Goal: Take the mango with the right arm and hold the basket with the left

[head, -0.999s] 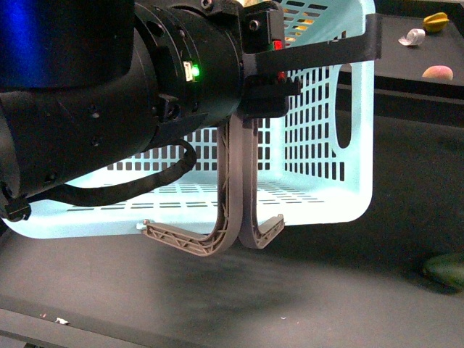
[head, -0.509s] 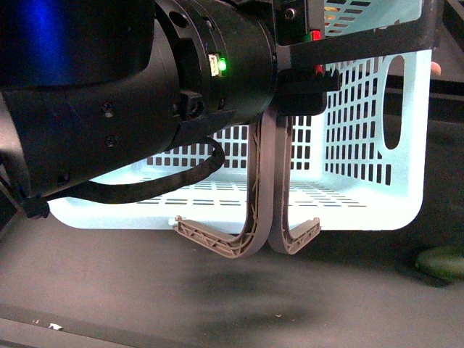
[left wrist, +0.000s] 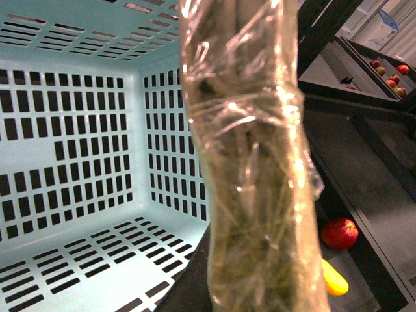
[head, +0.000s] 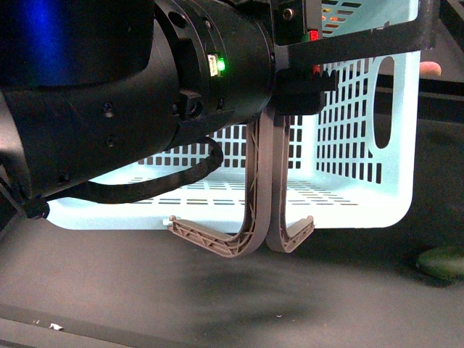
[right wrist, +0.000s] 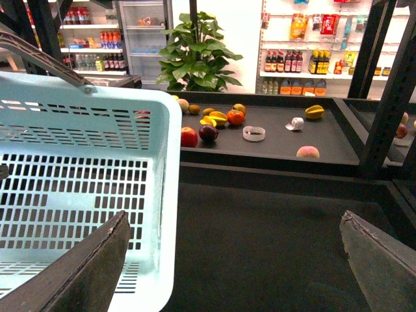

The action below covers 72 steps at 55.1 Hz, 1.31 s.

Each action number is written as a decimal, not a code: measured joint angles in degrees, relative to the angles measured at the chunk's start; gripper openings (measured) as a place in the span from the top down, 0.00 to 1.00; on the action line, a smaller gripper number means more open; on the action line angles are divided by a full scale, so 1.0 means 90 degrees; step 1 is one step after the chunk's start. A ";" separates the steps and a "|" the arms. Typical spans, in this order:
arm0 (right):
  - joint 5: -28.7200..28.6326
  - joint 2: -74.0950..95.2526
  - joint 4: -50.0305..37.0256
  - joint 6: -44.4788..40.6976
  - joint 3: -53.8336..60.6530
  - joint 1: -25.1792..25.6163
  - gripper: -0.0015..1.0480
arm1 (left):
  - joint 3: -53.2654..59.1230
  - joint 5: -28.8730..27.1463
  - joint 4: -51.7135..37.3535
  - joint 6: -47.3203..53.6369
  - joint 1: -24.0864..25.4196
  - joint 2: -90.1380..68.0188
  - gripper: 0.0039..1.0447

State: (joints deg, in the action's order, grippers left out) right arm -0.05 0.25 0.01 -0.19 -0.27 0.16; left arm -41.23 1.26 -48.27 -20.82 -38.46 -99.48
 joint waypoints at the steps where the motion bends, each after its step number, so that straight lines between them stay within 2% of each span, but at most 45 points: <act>1: 0.0000 0.0000 0.0000 0.0000 0.0000 0.0000 0.08 | 0.0000 -0.0010 0.0000 -0.0002 0.0000 0.0000 0.95; 35: 0.0000 0.0000 0.0000 0.0000 0.0000 0.0000 0.08 | 0.0000 -0.0015 0.0000 0.0000 0.0002 0.0000 0.95; 40: 0.1178 0.0522 0.0187 0.0350 -0.0121 -0.0104 0.08 | 0.0000 -0.0017 0.0000 -0.0002 0.0002 0.0002 0.95; 42: 0.1156 0.0782 0.0078 0.0427 -0.0136 0.0046 0.08 | 0.0000 -0.0017 0.0000 -0.0007 0.0002 0.0002 0.95; 45: 0.0969 0.1156 -0.0163 0.0469 -0.0160 0.0296 0.08 | 0.0000 -0.0015 0.0000 -0.0005 0.0002 0.0002 0.95; 52: 0.0075 0.2543 -0.1243 0.0457 -0.0296 0.1122 0.08 | 0.0000 0.0000 0.0000 -0.0005 0.0002 0.0002 0.95; 60: -0.1039 0.4855 -0.2895 0.0066 -0.0546 0.1982 0.08 | 0.0000 0.0000 0.0000 -0.0007 0.0002 0.0002 0.95; 72: -0.1574 0.8293 -0.4507 -0.0857 -0.1251 0.2725 0.08 | 0.0000 -0.0019 0.0000 -0.0005 0.0002 0.0002 0.95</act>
State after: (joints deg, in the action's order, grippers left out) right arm -14.22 74.89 -40.56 -7.90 -11.53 24.69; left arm -41.23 1.08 -48.27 -20.86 -38.44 -99.46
